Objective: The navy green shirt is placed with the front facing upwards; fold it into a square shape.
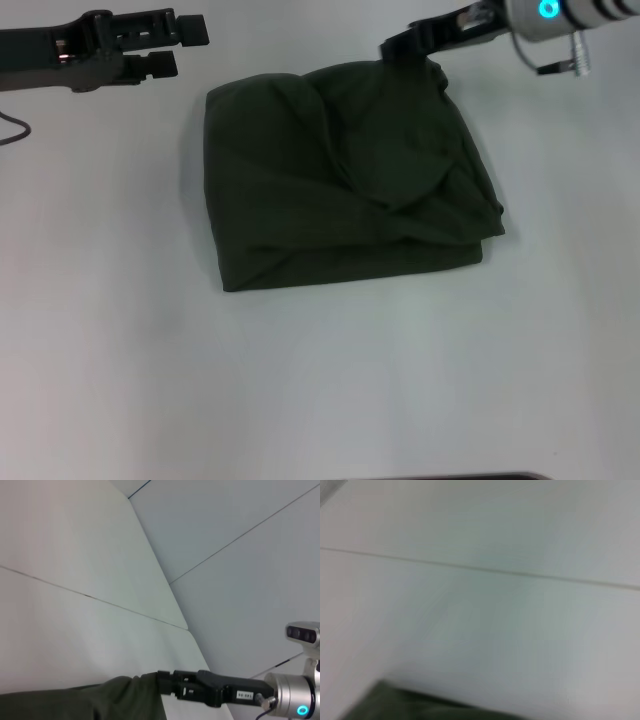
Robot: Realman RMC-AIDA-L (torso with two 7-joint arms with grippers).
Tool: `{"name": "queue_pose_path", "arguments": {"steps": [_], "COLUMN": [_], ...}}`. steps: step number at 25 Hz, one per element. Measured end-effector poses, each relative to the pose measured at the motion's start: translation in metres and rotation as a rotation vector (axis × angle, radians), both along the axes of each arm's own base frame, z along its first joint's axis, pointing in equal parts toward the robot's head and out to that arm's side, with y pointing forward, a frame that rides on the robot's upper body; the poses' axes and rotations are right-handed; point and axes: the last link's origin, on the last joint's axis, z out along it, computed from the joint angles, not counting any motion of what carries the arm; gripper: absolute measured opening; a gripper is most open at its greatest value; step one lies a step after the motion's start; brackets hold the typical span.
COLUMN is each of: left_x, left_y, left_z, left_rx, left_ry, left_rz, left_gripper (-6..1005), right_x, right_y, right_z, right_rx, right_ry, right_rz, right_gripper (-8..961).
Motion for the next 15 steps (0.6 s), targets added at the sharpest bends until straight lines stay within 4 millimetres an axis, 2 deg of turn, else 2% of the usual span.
{"name": "queue_pose_path", "arguments": {"steps": [3,8,12,15], "left_x": [0.0,-0.001,-0.002,-0.003], "left_y": [0.0,0.001,0.001,0.0], "left_z": [-0.001,-0.002,-0.002,-0.002], "left_rx": [0.0,0.0,0.004,0.006], "left_ry": [-0.006,-0.015,-0.014,-0.013], "left_rz": [0.003,0.009,0.011,0.01], "left_gripper": [879,878,878,878], "right_x": [0.006,-0.003,-0.004,-0.014], "right_y": [0.006,0.002,-0.002,-0.012], "right_z": [0.016,0.03,0.028,0.017], "right_rx": [0.049,0.053,0.044,-0.051], "right_ry": [-0.046,0.025,0.048,0.161], "right_rz": [-0.029,-0.019,-0.026,-0.035], "right_gripper": [547,548,548,546]}}
